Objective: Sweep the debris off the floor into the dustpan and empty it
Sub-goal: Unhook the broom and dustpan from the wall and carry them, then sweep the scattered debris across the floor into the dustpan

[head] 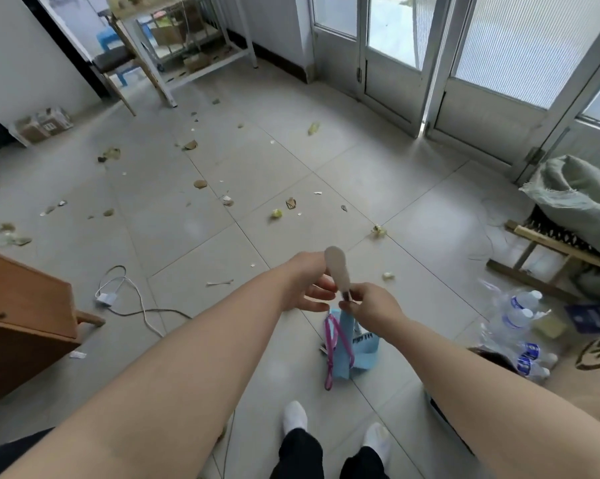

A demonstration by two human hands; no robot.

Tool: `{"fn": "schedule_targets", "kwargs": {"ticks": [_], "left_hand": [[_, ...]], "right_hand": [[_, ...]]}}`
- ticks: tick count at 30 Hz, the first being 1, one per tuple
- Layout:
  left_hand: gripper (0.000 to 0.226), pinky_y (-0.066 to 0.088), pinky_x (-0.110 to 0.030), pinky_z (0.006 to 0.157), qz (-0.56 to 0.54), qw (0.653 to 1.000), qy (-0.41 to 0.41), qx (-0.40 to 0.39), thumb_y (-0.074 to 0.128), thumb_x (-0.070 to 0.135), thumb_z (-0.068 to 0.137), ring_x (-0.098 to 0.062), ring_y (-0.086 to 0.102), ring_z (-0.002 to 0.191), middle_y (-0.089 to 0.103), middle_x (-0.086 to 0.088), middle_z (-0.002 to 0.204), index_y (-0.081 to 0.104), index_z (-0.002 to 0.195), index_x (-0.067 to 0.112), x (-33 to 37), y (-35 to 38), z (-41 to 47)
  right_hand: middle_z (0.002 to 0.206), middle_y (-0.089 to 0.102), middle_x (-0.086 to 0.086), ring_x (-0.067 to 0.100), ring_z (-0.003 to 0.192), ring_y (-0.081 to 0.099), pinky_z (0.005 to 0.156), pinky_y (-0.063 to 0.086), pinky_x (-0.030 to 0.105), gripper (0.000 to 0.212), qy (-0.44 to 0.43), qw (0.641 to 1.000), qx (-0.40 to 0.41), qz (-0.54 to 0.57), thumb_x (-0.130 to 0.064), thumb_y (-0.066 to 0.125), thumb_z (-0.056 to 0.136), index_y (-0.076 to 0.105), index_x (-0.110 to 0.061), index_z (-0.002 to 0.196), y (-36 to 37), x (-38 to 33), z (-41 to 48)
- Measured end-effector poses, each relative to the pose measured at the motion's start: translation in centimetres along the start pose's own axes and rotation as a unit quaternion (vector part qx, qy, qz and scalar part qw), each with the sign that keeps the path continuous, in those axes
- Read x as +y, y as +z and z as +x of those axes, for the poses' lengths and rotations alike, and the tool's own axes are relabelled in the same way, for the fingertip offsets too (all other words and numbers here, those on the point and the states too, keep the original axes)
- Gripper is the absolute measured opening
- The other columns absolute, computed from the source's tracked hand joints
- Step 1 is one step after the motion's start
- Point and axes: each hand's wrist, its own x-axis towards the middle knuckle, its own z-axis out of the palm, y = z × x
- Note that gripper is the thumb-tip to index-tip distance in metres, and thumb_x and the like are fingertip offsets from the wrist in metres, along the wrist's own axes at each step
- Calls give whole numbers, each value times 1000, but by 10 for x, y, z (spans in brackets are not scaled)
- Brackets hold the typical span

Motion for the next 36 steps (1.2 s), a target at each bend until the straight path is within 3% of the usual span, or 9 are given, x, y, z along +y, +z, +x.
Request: {"fn": "schedule_targets", "kwargs": {"ticks": [5, 8, 12, 16, 19, 22, 25, 29, 36], "left_hand": [[22, 57, -31, 66, 100, 992, -22, -81, 62, 35, 88, -15, 52, 61, 53, -4, 75, 68, 94, 14, 15, 5, 8], [8, 58, -33, 71, 159, 979, -37, -120, 63, 24, 87, -15, 55, 58, 55, -7, 78, 69, 85, 20, 25, 1, 12], [22, 58, -26, 60, 225, 962, -58, -142, 64, 30, 86, -14, 60, 54, 60, -7, 72, 64, 93, 9, 37, -4, 23], [20, 57, -21, 54, 243, 952, -75, -172, 61, 28, 87, -14, 61, 57, 61, -4, 59, 62, 91, 8, 35, -1, 34], [22, 57, -21, 56, 241, 950, -87, -181, 61, 29, 88, -16, 64, 64, 65, -10, 70, 62, 87, 7, 25, 6, 41], [20, 57, -21, 58, 205, 959, -95, -168, 60, 22, 87, -18, 64, 61, 66, -13, 72, 61, 92, 2, 18, 15, 43], [14, 56, -20, 54, 163, 972, -87, -145, 55, 14, 88, -17, 62, 53, 66, -14, 69, 60, 85, 0, 15, 22, 44], [18, 52, -17, 45, 131, 979, -90, -130, 50, 8, 91, -11, 54, 31, 59, -13, 69, 55, 75, 1, 9, 21, 43], [22, 37, -10, 35, 118, 978, -96, -141, 45, 4, 91, -5, 52, 35, 54, -7, 62, 53, 71, 8, -19, 3, 29]], "right_hand": [[135, 41, 9, 26, 108, 56, 77, 43, 30, 62, 99, 994, -34, -8, -37, 66, 88, 36, -14, 138, 19, 5, 3], [136, 48, 16, 31, 117, 56, 81, 46, 33, 69, 183, 981, -68, 2, -31, 59, 93, 26, -3, 146, 28, 5, 8], [121, 59, 14, 32, 108, 60, 81, 47, 36, 46, 155, 985, -58, -50, -18, 52, 94, 38, -6, 137, 33, 0, 15], [117, 59, 13, 33, 106, 59, 72, 42, 34, 68, 112, 978, -73, -157, -11, 61, 87, 27, -13, 145, 31, 1, 14], [112, 63, 9, 31, 104, 63, 70, 45, 32, 43, 84, 977, -90, -174, -7, 61, 85, 49, -14, 126, 32, 5, 13], [82, 61, 0, 24, 82, 65, 56, 42, 28, 12, 98, 989, -36, -101, -23, 49, 86, 57, -19, 92, 43, 21, 17], [78, 60, -2, 22, 75, 59, 53, 36, 28, 25, 140, 989, 38, -34, -46, 44, 85, 55, -23, 84, 51, 31, 18], [83, 67, -1, 21, 73, 59, 49, 32, 27, 30, 133, 989, 50, -41, -52, 45, 82, 58, -25, 84, 55, 30, 19], [78, 62, 0, 24, 77, 57, 64, 41, 27, 6, 66, 990, -32, -116, -25, 58, 82, 59, -22, 78, 47, 18, 0]]}}
